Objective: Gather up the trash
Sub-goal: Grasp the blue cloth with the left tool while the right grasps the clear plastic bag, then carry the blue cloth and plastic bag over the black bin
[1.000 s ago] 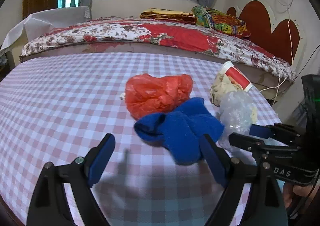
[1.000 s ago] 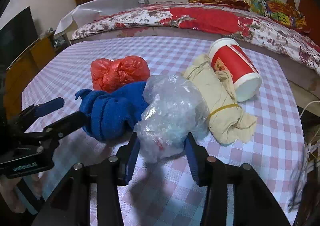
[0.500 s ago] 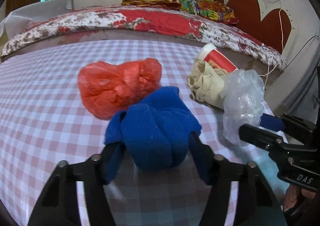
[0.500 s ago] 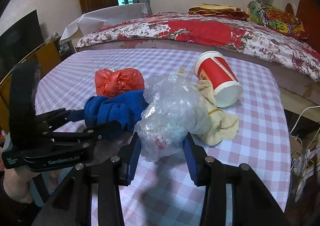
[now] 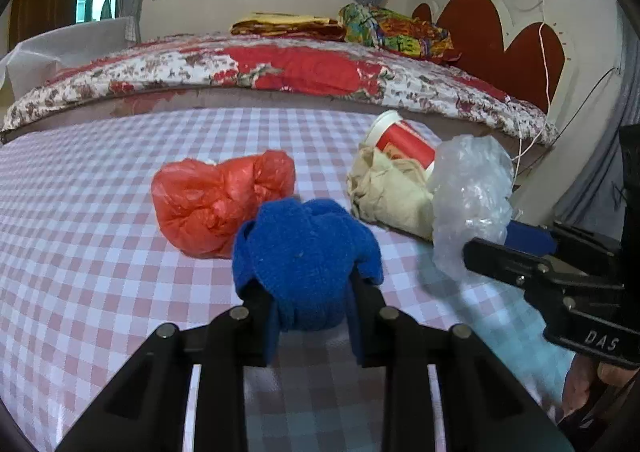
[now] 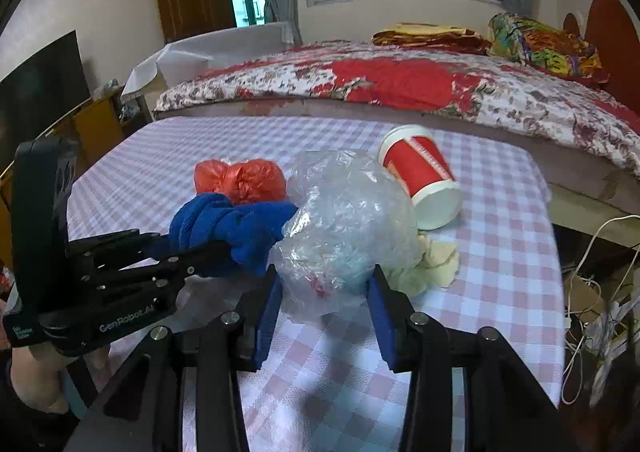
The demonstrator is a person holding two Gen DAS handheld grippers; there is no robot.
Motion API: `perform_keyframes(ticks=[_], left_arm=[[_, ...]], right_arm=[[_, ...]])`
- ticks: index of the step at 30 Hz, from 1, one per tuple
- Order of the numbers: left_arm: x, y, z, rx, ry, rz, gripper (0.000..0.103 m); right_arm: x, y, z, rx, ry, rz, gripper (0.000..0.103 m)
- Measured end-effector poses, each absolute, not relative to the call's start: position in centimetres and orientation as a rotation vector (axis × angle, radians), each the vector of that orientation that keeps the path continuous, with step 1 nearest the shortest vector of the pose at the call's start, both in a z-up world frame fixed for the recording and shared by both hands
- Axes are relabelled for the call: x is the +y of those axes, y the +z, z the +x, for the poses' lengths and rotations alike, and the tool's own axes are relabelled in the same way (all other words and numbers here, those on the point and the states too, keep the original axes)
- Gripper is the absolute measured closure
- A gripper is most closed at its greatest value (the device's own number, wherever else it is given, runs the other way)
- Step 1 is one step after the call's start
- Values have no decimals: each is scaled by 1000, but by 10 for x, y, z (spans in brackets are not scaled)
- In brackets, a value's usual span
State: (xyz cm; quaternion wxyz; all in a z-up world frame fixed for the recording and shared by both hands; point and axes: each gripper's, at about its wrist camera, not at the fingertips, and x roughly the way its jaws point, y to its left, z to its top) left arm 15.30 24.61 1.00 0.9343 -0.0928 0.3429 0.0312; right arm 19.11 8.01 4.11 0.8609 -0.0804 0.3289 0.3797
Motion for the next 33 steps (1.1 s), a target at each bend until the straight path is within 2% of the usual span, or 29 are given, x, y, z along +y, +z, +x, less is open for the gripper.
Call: perform_keyframes(ticks=[17, 33], left_arm=[[236, 24, 127, 635, 84, -190, 76], [175, 34, 137, 606, -36, -129, 76]], right_arm=[[32, 51, 185, 656, 686, -177, 59], [-41, 52, 177, 654, 541, -184, 59]])
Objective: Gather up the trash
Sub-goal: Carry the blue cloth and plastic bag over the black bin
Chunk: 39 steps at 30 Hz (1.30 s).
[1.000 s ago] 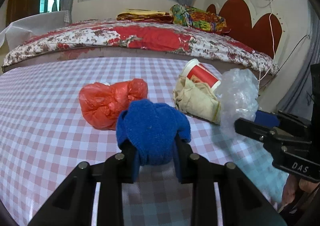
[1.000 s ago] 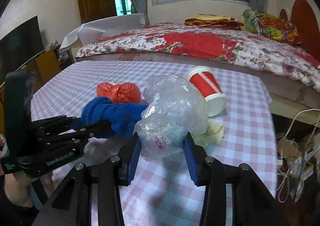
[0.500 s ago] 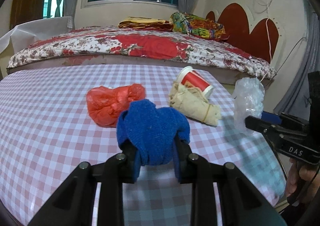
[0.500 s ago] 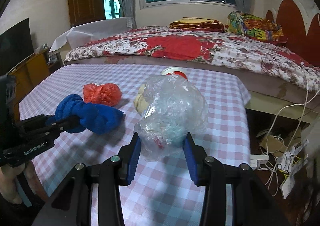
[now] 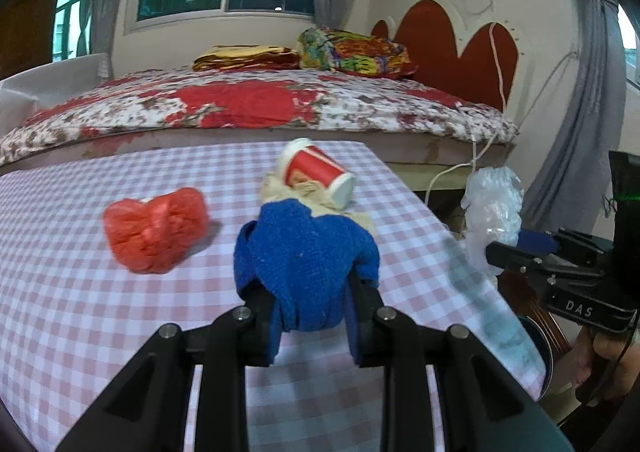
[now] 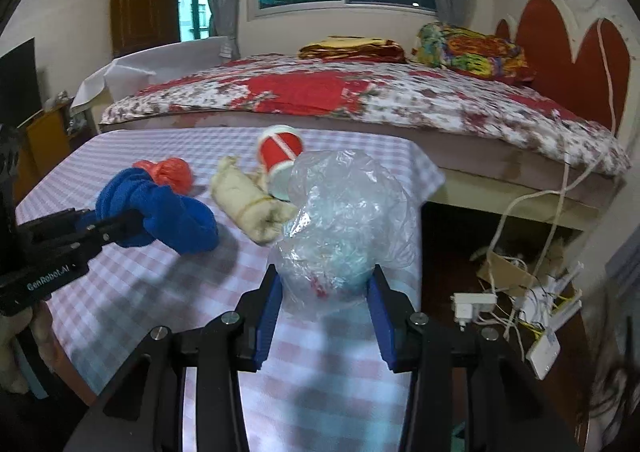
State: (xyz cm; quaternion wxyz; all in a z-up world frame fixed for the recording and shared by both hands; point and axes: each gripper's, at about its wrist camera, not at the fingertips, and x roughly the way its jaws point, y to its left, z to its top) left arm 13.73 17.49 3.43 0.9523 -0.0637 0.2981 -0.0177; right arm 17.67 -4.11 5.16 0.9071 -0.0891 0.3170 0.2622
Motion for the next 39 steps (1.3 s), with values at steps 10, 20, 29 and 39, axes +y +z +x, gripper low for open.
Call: perform_keyframes(ticks=[10, 20, 29, 39], left_arm=[[122, 35, 143, 609, -132, -80, 76], [66, 34, 145, 619, -242, -41, 76], [24, 32, 147, 634, -324, -12, 76], [-29, 27, 147, 662, -429, -4, 76]], right_arm=[[-102, 48, 173, 669, 442, -155, 59], [-160, 39, 165, 695, 344, -123, 59], [-197, 28, 158, 721, 280, -104, 59], [-243, 16, 151, 752, 205, -76, 59]])
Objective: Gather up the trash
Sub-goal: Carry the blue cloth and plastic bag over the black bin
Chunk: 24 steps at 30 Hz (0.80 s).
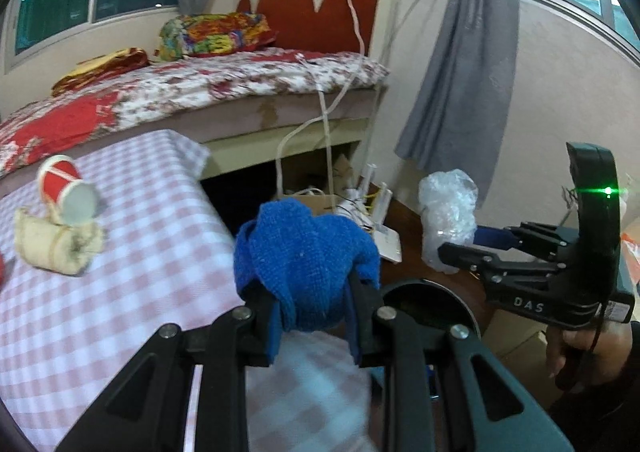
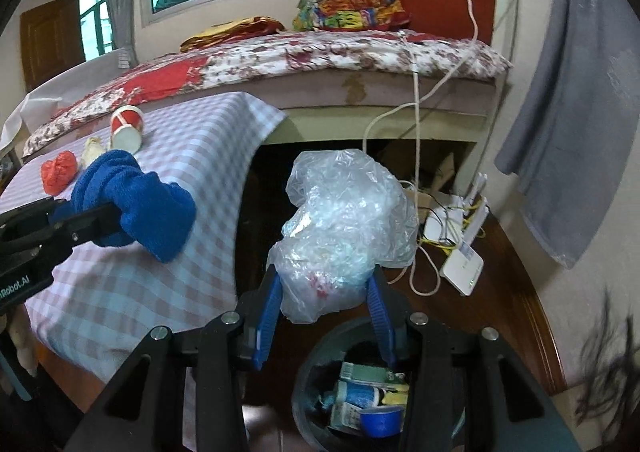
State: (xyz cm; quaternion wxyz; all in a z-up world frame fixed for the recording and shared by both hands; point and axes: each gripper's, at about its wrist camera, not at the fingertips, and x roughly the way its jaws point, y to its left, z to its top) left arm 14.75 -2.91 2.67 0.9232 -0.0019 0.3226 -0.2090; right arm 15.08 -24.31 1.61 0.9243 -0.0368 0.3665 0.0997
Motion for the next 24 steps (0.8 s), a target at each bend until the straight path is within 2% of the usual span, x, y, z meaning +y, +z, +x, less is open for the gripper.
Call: perform_keyframes(ticks=[9, 24], left_arm=[[-89, 11, 143, 715, -557, 33, 76], [-161, -59, 149, 904, -637, 104, 76]], right_arm=[[-294, -10, 134, 819, 119, -51, 59], [-343, -78, 113, 970, 87, -59, 58]])
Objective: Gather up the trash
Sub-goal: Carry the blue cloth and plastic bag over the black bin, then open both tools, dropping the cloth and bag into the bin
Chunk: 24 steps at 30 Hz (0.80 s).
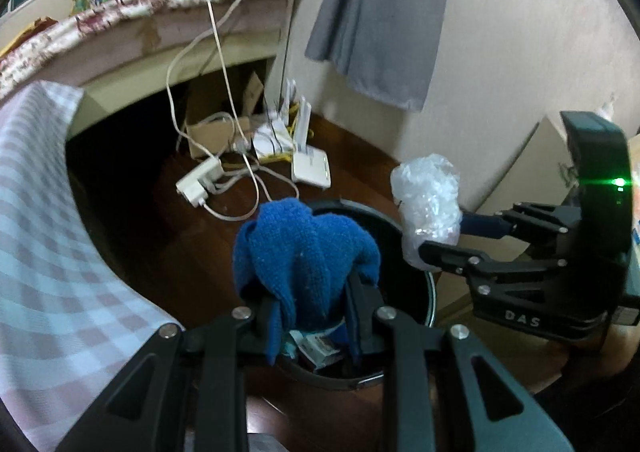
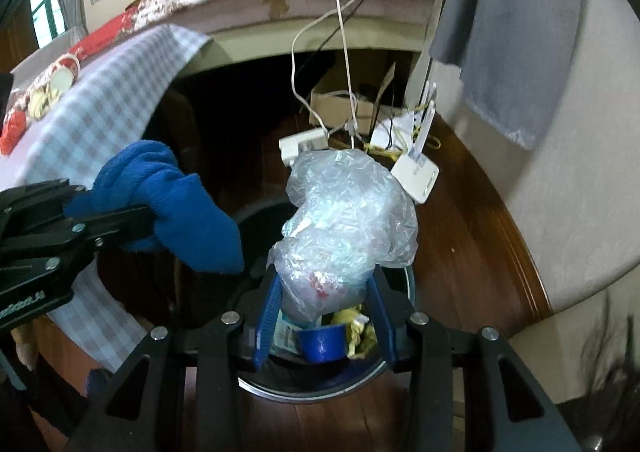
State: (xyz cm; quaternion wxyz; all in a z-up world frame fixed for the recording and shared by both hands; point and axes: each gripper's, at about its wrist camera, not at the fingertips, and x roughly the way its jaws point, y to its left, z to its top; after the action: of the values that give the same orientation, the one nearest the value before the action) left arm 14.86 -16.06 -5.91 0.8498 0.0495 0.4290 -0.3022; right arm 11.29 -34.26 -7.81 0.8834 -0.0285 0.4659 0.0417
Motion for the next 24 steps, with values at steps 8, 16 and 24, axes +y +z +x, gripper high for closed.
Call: perform_keyframes(ticks=[8, 16, 24], left_arm=[[-176, -97, 154, 1003, -636, 138, 76], [-178, -118, 158, 1041, -623, 124, 61], [-179, -133, 160, 1073, -544, 176, 8]], right_arm=[[-342, -115, 122, 1048, 133, -83, 58], [-336, -141, 129, 1126, 159, -136, 53], [-355, -159, 132, 1153, -7, -218, 8]])
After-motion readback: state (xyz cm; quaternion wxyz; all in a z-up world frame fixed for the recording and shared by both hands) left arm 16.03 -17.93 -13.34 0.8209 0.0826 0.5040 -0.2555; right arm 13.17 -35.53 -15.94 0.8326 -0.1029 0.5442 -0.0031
